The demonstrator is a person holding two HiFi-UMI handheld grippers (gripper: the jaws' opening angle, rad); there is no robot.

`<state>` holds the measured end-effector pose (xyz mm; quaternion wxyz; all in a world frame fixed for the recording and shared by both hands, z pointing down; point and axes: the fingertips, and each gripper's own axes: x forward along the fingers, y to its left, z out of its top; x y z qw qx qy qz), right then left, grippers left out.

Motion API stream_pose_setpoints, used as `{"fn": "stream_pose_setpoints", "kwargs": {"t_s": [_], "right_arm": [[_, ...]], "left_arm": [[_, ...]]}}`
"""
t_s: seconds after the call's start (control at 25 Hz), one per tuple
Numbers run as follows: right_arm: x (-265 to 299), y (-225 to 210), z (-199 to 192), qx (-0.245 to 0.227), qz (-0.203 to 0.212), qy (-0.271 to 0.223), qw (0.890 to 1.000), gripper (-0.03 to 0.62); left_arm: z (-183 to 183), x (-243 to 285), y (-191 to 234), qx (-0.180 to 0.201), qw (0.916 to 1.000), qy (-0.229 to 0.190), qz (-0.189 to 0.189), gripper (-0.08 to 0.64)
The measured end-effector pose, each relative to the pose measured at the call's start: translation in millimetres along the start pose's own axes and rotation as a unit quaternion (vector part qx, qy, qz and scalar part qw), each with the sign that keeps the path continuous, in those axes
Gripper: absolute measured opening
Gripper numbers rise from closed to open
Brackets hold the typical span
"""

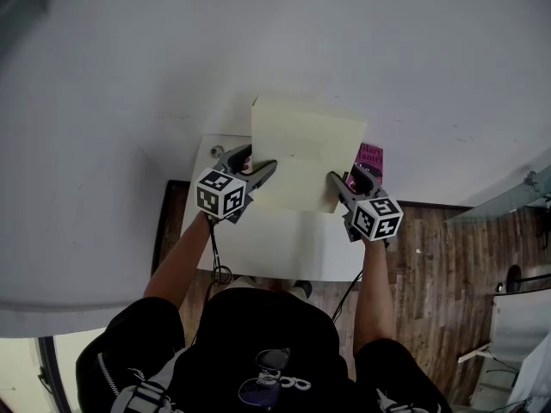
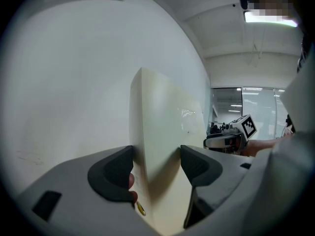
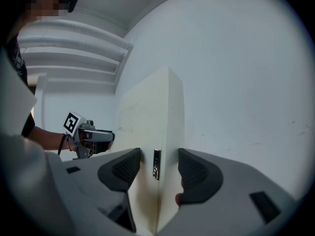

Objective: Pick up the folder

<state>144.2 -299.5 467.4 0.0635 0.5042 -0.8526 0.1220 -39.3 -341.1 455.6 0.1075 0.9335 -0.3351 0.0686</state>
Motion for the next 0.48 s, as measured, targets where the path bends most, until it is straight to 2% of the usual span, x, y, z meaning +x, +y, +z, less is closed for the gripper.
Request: {"fn": "stream_pose_setpoints", "kwargs": {"t_s": [0.48], "right_arm": [[1.0, -0.9, 1.2, -0.002, -0.003, -0.002, 1.0, 0.259]], "left_arm": [[2.4, 0.9, 1.2, 0.002, 1.0, -0.001, -0.001, 0.314]]}}
